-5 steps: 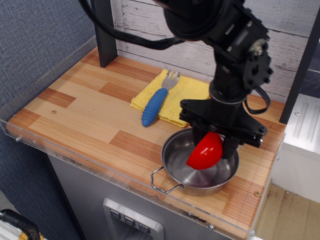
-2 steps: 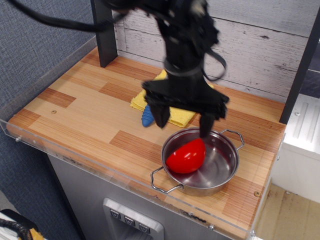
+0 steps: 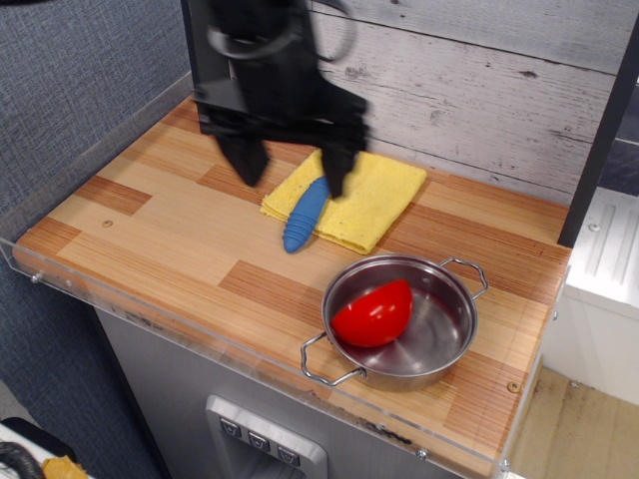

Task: Place the tomato inside the pot

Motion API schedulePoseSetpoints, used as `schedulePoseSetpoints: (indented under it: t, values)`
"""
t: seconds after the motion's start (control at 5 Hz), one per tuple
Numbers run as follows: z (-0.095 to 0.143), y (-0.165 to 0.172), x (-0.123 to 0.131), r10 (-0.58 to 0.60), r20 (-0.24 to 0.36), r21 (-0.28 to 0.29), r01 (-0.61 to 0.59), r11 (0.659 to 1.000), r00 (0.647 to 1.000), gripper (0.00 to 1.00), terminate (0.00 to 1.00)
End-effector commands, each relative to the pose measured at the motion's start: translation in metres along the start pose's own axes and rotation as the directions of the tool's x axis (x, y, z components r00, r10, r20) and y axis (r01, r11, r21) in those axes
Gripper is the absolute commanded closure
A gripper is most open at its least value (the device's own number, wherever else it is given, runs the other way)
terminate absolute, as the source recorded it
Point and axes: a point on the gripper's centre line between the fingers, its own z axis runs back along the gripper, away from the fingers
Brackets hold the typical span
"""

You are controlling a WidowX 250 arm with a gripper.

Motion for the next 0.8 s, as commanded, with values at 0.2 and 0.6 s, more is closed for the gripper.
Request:
schedulePoseSetpoints:
  t: [0.2,0.6]
  values:
    - [-0.048,0.053,0.010,0.001,-0.098,0.099,0.009,0.995,0.995,0.00,0.00]
    - [-0.053,0.045,0.015,-0.147,-0.128,0.092,0.160,0.983,0.981,0.00,0.00]
